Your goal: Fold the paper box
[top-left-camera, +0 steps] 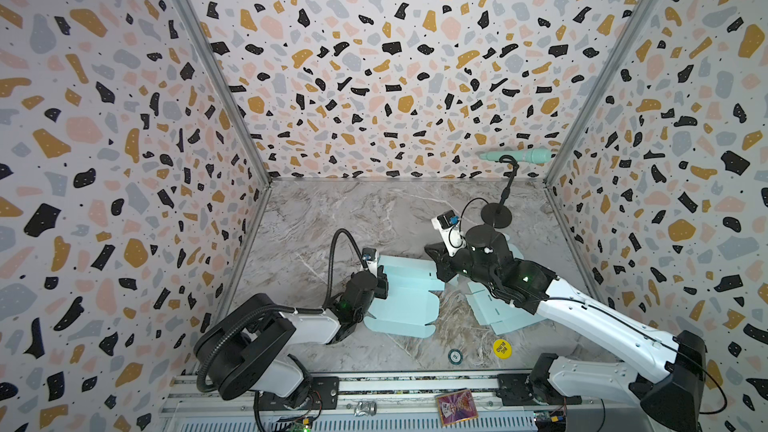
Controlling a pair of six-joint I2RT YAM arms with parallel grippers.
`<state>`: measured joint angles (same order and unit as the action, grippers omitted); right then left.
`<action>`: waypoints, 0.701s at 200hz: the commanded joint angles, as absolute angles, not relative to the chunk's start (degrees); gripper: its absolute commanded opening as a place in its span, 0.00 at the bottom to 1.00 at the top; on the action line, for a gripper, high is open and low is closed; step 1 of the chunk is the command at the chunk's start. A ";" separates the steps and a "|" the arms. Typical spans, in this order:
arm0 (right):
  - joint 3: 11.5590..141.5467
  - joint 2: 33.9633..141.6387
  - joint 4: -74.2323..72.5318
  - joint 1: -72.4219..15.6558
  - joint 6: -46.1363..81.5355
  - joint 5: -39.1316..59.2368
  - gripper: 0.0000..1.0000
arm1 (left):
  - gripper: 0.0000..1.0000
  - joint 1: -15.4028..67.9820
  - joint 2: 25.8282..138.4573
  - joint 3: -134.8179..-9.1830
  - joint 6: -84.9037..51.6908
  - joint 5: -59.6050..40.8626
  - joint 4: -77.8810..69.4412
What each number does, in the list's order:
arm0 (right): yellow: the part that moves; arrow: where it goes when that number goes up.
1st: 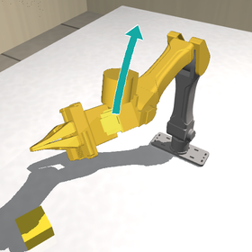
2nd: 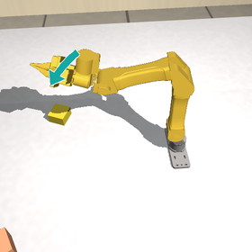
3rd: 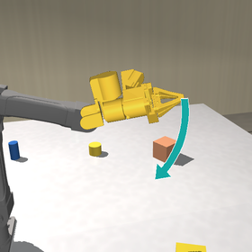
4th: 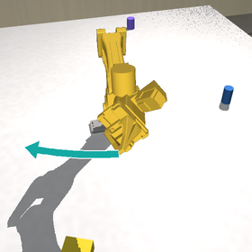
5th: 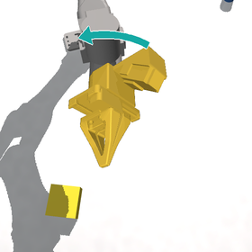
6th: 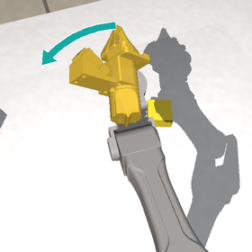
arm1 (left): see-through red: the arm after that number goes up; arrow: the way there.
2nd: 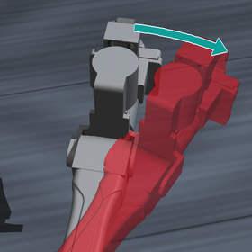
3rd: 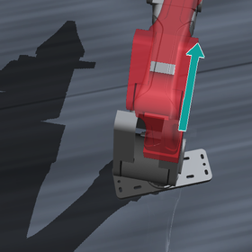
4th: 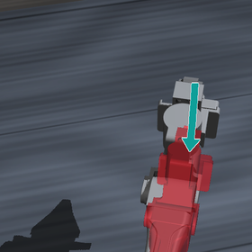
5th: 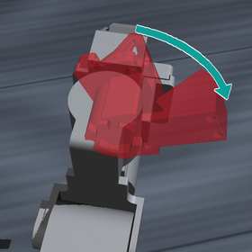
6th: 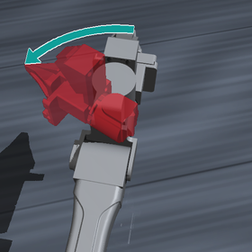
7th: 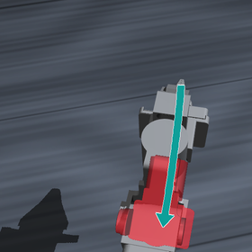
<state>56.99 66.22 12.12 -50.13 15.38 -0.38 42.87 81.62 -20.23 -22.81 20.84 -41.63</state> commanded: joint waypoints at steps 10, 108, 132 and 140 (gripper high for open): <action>53.90 68.70 15.90 -50.06 16.48 -4.21 0.00 | 0.00 42.97 78.39 -21.80 -29.46 23.39 -35.50; 51.28 76.22 4.87 -46.13 16.86 0.25 0.00 | 0.00 42.98 71.67 -20.02 -28.83 23.00 -33.40; 53.28 78.57 3.93 -48.09 15.43 0.63 0.00 | 0.00 42.98 70.42 -19.86 -29.00 22.03 -33.25; 53.78 79.09 3.16 -48.93 14.77 0.86 0.00 | 0.00 42.98 70.02 -19.95 -29.13 21.87 -32.77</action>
<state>50.98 78.08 5.82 -46.65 16.49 -0.69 42.87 71.75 -20.43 -28.32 22.61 -31.40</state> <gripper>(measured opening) 0.044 0.114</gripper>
